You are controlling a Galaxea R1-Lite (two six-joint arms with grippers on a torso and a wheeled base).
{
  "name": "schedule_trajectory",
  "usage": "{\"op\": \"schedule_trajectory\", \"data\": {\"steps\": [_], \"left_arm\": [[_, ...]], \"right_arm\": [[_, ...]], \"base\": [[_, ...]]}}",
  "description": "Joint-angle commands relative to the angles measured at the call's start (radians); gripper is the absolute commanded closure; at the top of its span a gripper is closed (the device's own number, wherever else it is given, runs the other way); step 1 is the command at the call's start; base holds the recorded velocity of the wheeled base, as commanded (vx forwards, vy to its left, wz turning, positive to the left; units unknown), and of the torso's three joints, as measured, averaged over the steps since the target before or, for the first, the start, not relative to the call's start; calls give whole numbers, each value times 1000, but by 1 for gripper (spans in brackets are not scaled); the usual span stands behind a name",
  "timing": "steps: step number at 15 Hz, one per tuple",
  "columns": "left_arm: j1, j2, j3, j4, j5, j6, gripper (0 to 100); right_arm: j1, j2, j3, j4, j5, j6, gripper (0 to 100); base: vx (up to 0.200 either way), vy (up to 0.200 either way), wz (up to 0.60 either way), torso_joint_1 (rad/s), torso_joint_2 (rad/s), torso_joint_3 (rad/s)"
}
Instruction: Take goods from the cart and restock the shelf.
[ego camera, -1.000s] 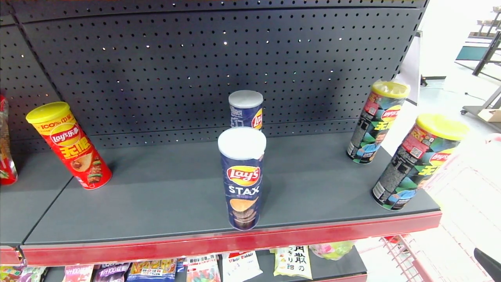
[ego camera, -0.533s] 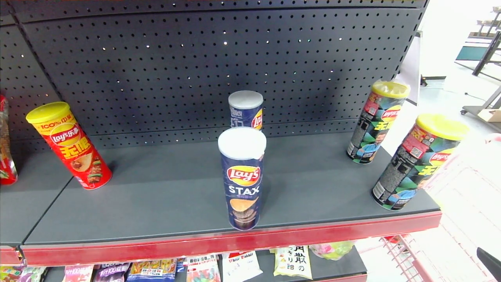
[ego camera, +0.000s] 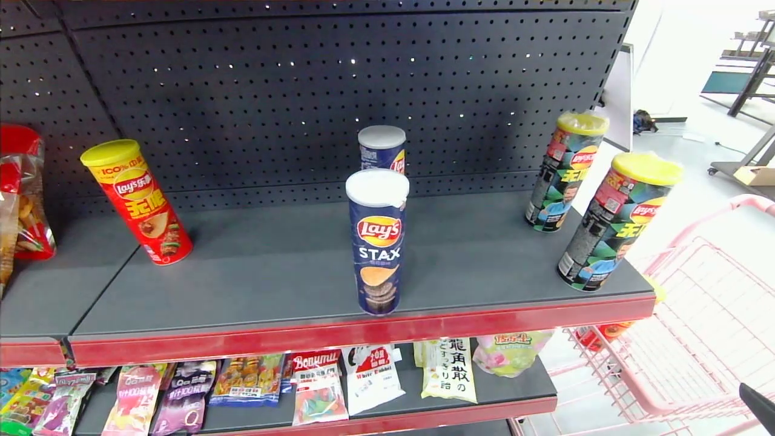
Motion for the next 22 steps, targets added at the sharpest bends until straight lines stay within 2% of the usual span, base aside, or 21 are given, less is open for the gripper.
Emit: {"op": "schedule_trajectory", "data": {"steps": [1,4,13,19,22], "left_arm": [[-1,-3,0,0,-1,0,0],[-20,-27,10,0,-4,0,0],[-20,-29,10,1,-4,3,0],[-21,-35,10,1,-12,5,0],[-21,-53,10,1,-61,5,0]], "right_arm": [[1,2,2,-1,0,-1,0],[2,2,10,-1,2,-7,0],[7,2,13,1,3,-8,0],[5,0,33,1,2,-11,0],[7,0,34,1,3,-11,0]], "base": [[0,0,0,0,0,0],[0,-200,0,2,-2,7],[0,-200,0,8,3,1],[0,0,0,0,0,0],[0,0,-400,2,2,-2]]}}
